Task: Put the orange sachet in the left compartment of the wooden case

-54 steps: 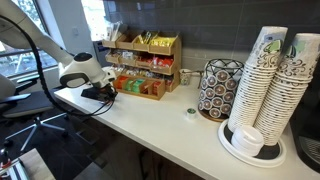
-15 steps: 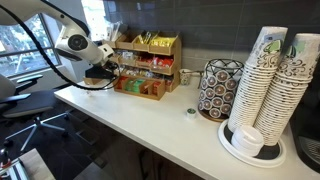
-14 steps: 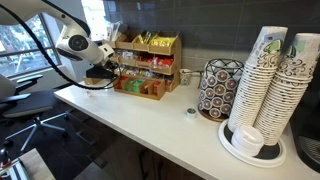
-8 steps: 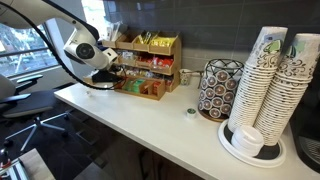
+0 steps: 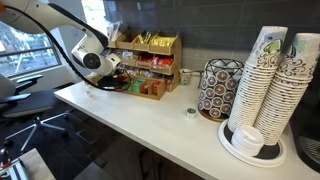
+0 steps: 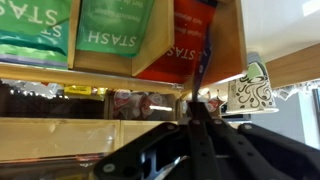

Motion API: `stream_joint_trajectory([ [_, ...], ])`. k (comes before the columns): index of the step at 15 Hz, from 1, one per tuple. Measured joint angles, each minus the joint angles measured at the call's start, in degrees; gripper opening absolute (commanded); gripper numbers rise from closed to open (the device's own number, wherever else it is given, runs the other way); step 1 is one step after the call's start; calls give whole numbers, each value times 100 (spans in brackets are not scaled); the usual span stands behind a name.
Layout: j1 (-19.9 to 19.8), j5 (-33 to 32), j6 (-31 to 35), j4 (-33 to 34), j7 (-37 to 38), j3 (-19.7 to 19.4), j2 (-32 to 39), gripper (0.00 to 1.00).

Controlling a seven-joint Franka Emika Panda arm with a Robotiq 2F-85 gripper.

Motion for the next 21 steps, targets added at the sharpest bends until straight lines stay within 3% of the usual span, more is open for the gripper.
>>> stream_joint_trajectory([
  [12, 1, 950, -74, 455, -1637, -16, 534, 3],
  [14, 2, 1042, -74, 495, -1861, -36, 569, 29],
  [15, 2, 1076, -72, 508, -1962, -49, 582, 30],
  [21, 2, 1329, -61, 550, -2328, -131, 592, 76],
])
